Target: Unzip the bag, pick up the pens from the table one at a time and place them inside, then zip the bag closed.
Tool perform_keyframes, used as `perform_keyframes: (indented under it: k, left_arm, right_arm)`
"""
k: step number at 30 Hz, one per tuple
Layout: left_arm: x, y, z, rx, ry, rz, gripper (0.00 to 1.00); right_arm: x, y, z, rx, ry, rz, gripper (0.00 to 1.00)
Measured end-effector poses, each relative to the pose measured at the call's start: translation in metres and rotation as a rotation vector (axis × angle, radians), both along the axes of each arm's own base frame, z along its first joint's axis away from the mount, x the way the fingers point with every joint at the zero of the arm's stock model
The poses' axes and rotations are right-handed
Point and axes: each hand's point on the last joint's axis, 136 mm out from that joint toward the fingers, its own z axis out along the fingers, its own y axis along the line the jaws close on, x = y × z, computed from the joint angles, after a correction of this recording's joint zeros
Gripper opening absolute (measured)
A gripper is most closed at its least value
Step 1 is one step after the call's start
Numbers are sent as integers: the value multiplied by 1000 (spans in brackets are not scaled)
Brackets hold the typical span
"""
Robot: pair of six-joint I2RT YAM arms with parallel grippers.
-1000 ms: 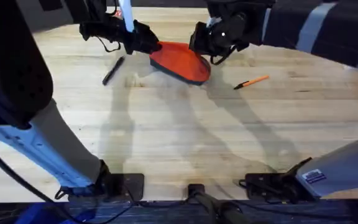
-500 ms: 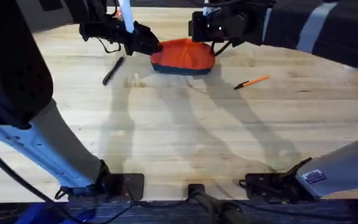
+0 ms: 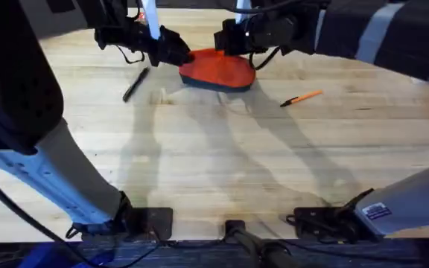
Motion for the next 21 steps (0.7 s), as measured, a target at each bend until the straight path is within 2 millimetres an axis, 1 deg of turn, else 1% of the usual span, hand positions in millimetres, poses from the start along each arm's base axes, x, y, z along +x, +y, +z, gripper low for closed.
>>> perform_keyframes:
  k: [4,11,14,17,21]
  left_arm:
    - [0,0,0,0,-1,1,42]
    - [0,1,0,0,-1,2,42]
    - [1,1,0,1,-2,2,42]
    - [1,2,-1,7,-3,6,42]
    - [2,6,-1,10,-3,14,42]
  right_arm:
    - [-2,4,-1,25,18,-1,31]
    - [0,31,-24,50,27,38,31]
    - [6,36,-29,66,18,32,31]
    - [11,39,-27,96,8,15,31]
    - [18,47,-16,150,-29,11,31]
